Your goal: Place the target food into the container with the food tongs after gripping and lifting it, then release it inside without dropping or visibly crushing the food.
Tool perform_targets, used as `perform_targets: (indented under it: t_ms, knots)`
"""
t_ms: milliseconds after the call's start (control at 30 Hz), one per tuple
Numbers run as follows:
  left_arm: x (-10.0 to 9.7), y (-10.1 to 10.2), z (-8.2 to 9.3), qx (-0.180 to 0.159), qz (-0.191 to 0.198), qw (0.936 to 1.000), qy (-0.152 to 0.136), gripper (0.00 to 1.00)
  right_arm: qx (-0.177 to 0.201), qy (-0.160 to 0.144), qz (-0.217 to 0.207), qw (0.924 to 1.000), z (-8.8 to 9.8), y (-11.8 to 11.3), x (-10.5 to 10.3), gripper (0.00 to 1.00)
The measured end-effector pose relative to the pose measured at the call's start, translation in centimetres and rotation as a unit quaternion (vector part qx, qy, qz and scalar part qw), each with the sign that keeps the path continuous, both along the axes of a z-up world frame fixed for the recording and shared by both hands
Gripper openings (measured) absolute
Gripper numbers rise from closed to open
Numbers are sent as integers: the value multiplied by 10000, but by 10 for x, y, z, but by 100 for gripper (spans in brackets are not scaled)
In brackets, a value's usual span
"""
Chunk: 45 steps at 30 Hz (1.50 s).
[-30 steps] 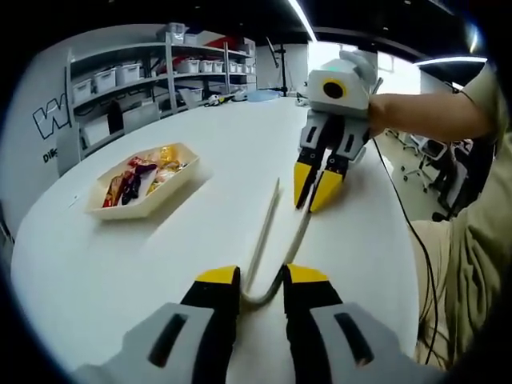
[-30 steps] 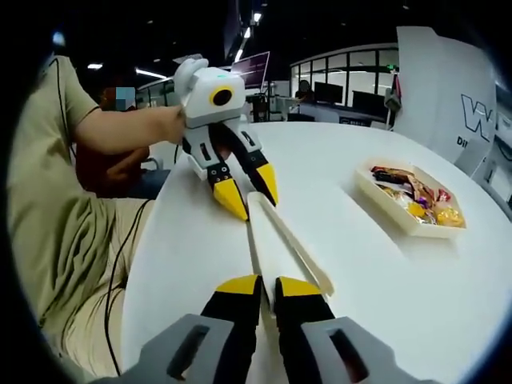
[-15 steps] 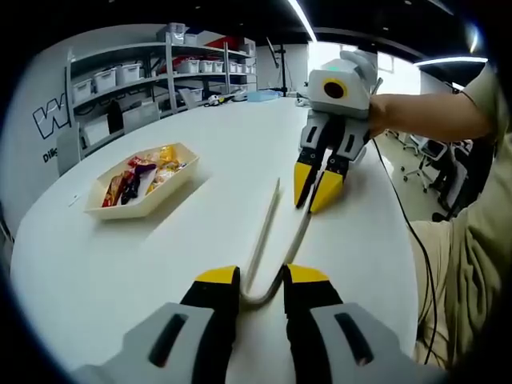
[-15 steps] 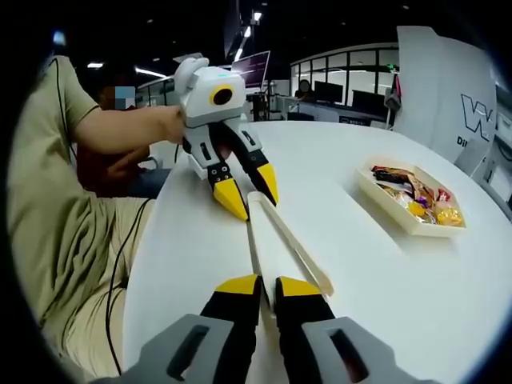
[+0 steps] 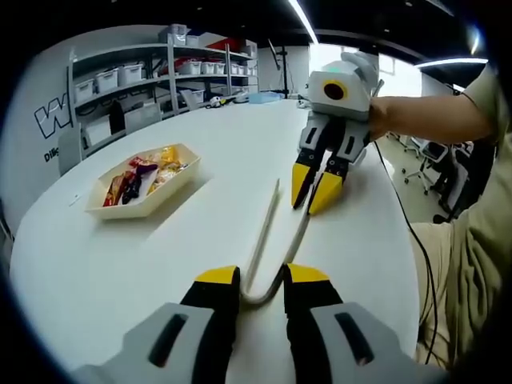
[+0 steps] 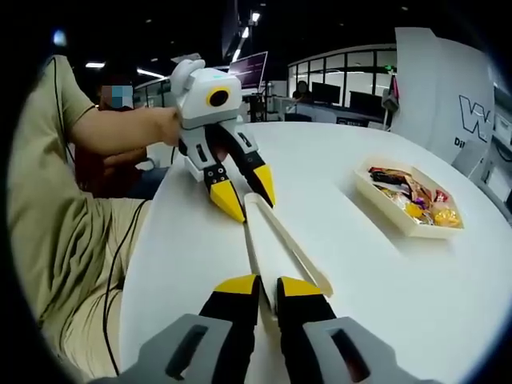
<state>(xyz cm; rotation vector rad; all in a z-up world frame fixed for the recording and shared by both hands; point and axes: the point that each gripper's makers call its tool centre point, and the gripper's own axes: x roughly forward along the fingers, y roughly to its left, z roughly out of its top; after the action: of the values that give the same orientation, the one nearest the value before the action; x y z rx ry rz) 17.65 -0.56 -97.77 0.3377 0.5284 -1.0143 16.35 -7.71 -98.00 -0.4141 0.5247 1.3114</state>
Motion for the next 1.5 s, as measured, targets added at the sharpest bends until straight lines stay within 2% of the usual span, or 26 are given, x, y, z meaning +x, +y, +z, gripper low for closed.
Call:
perform_targets:
  t_ms: [967,1300,1500]
  knots:
    - [2,1,1,-66,115,9999,-88,20,98,5,-111,9999,1,-1,1,7]
    - [1,3,1,-79,193,9997,-120,20,305,-43,-220,9993,6,0,1,14]
    - [0,7,3,-143,368,9990,-192,21,399,-83,-331,9986,9,-2,1,18]
